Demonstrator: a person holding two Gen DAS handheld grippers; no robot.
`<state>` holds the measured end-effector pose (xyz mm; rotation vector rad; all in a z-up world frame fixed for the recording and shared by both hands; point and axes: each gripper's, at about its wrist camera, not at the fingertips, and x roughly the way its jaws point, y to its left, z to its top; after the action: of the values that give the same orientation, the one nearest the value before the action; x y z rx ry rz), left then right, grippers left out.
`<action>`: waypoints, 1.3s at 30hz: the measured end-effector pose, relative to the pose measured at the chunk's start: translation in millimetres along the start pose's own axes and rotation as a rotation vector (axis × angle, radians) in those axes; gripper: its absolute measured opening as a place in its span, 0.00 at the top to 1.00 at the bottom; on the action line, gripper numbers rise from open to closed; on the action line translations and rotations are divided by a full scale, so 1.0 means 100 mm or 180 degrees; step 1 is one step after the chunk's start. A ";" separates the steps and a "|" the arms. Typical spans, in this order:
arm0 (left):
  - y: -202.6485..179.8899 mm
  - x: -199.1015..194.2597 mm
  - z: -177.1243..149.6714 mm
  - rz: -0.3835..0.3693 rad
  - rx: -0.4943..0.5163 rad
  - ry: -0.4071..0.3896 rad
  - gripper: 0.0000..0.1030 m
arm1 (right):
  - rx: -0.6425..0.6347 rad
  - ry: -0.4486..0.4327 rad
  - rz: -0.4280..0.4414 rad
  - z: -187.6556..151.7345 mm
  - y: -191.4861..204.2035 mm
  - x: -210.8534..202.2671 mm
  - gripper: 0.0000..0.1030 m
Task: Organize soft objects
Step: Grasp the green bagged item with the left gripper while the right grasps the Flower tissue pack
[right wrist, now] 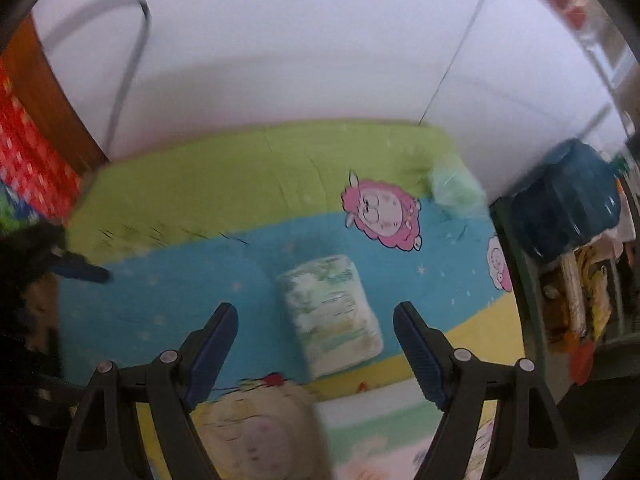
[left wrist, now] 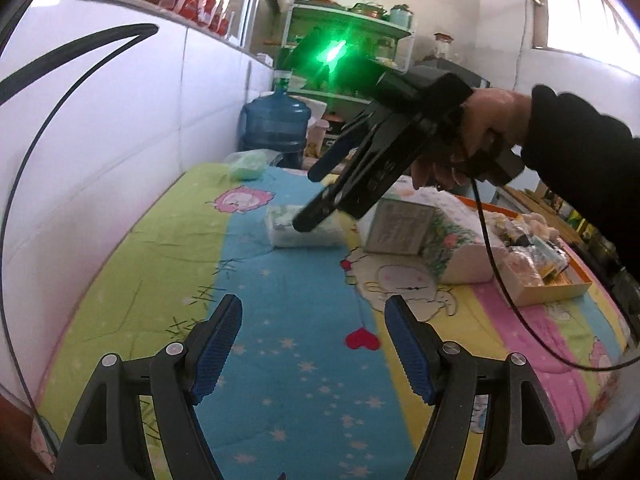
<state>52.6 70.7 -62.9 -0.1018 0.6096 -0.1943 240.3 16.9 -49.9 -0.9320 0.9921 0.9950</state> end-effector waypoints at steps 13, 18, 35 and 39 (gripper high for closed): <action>0.27 0.10 0.05 0.0154 -0.0119 0.0022 0.27 | 0.0236 0.0588 0.0293 0.13 -0.15 0.53 0.42; 0.38 0.12 0.13 0.0276 -0.0174 0.0003 0.27 | 0.0545 0.0410 0.0143 0.01 -0.12 0.40 0.46; 0.56 0.91 1.35 0.0046 0.0032 -0.0072 0.23 | 0.2437 -0.2031 -0.0028 -1.54 -0.04 -1.73 0.46; 0.56 1.35 1.60 0.0041 0.0097 0.0123 0.23 | 0.2613 -0.2178 0.0021 -1.93 0.14 -1.86 0.46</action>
<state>261.7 103.4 -16.4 -0.0648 0.6454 -0.1936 142.4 -201.1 71.2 0.1045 0.6988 0.7181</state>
